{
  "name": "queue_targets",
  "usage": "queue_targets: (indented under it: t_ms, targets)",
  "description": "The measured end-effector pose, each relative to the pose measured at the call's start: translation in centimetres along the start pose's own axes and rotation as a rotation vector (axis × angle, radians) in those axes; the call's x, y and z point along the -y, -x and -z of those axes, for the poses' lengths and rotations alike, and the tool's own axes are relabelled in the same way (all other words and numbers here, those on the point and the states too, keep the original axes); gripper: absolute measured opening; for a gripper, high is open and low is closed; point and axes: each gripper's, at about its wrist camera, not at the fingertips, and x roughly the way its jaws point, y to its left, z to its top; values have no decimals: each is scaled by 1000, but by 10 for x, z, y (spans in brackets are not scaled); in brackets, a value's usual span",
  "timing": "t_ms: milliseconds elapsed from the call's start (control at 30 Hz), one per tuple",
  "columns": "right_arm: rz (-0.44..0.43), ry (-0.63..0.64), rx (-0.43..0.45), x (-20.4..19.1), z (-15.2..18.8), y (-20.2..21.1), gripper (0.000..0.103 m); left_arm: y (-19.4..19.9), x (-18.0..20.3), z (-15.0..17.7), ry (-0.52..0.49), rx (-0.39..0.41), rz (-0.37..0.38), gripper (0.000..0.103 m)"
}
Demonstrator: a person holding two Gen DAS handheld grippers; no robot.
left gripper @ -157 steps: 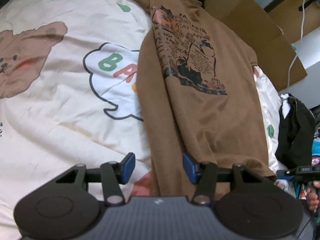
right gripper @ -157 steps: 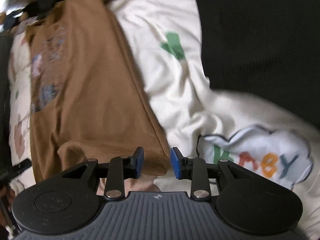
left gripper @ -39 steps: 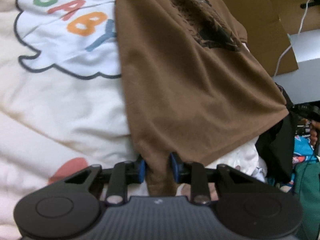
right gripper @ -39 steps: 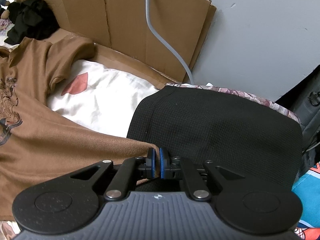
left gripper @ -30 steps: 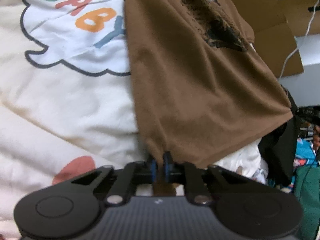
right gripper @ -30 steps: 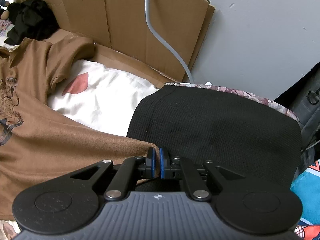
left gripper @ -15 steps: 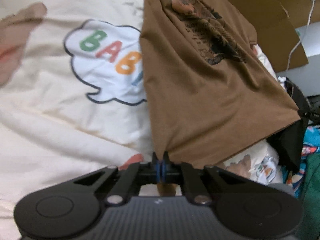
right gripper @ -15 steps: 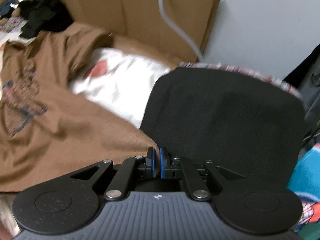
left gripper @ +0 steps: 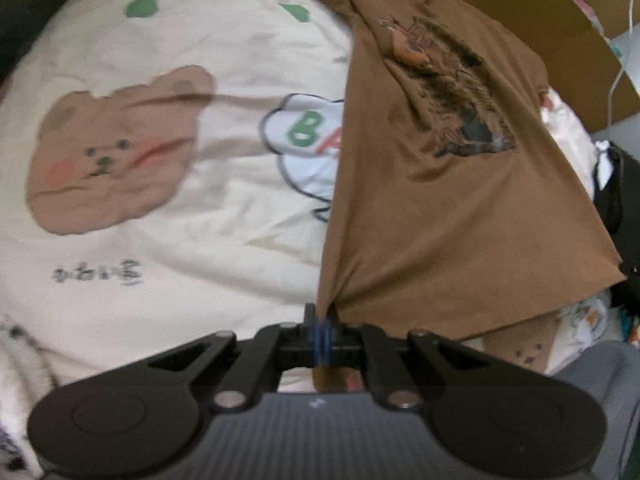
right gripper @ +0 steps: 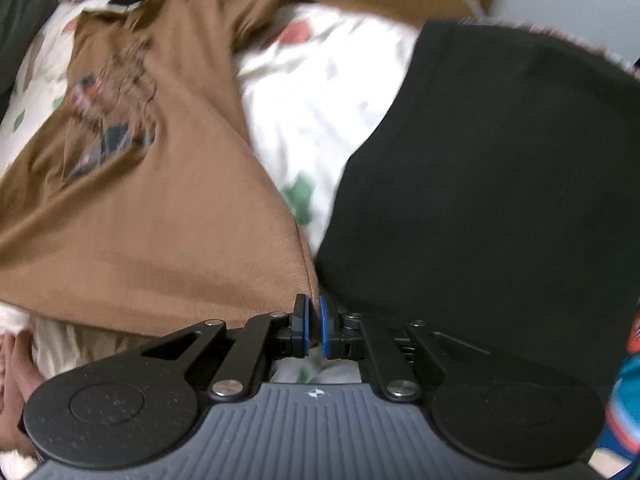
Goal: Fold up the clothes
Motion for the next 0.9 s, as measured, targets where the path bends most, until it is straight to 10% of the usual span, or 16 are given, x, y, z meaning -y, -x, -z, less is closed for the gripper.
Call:
queue_targets:
  t_ms: [900]
  targets:
    - [111,197,-200,-66,36,-82,6,-67,-37,28,-21,-115,-106,3]
